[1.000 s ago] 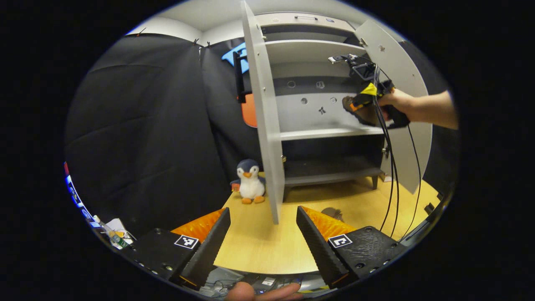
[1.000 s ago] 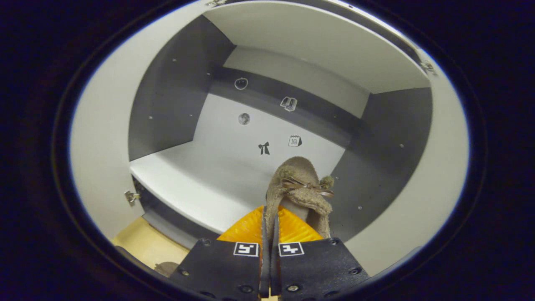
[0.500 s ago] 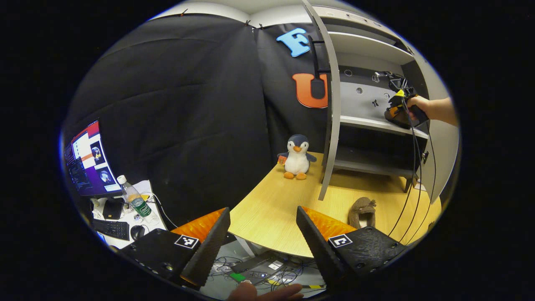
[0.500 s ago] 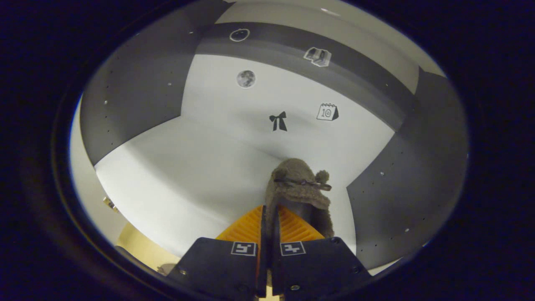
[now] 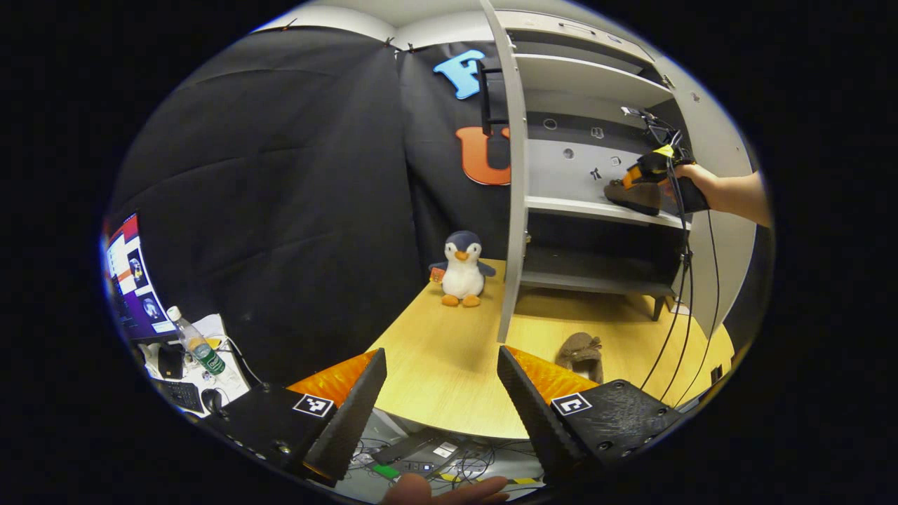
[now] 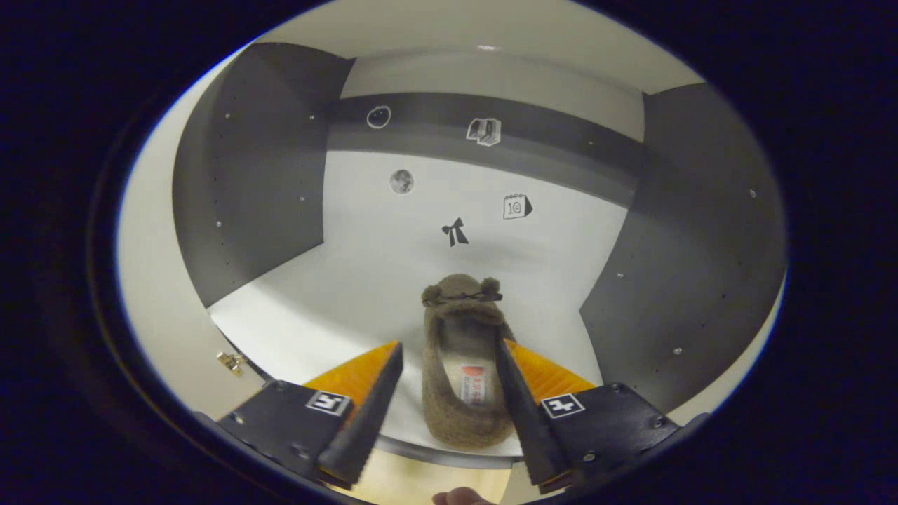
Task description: Grab one shoe with the right hand and put it into the shoe cabinet, grab the other shoe with the left hand and put it into the shoe cabinet; then close the right door with the right hand and the left door with the left hand.
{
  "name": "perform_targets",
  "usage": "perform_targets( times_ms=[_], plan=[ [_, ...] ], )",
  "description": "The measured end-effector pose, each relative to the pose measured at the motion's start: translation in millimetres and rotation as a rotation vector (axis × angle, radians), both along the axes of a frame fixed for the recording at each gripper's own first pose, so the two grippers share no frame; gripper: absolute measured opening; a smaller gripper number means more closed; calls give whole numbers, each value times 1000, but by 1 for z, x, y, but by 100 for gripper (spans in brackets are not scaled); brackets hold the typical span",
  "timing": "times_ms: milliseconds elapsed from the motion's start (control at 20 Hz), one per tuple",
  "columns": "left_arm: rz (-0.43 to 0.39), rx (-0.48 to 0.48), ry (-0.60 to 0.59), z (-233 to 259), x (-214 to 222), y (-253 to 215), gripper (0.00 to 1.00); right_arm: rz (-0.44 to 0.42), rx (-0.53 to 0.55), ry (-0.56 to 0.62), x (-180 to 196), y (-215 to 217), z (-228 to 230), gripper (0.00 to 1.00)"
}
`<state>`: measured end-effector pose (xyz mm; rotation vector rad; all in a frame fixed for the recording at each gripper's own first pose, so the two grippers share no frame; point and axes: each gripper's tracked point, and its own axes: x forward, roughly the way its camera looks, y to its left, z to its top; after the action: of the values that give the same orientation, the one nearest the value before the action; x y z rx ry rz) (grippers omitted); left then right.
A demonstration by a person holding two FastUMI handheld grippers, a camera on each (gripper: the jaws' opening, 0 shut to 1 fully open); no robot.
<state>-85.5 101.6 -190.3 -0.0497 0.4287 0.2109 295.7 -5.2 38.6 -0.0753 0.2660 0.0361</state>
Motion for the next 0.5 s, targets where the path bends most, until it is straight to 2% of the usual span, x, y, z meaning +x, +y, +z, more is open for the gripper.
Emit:
perform_targets(
  times_ms=[50, 100, 250, 500],
  plan=[
    [-18, -4, 0, -1, 2, -4, 97, 7, 8, -13, -6, 1, 4, 100],
    [-33, -6, 1, -2, 3, -8, 97, 9, 15, -31, -10, 1, 9, 97],
    [-81, 11, 16, -1, 7, -14, 97, -14, 76, -231, -35, -7, 58, 96],
    [-199, 24, 32, -8, 21, -40, 97, 5, 47, -390, -136, -4, 88, 96]
  ],
)
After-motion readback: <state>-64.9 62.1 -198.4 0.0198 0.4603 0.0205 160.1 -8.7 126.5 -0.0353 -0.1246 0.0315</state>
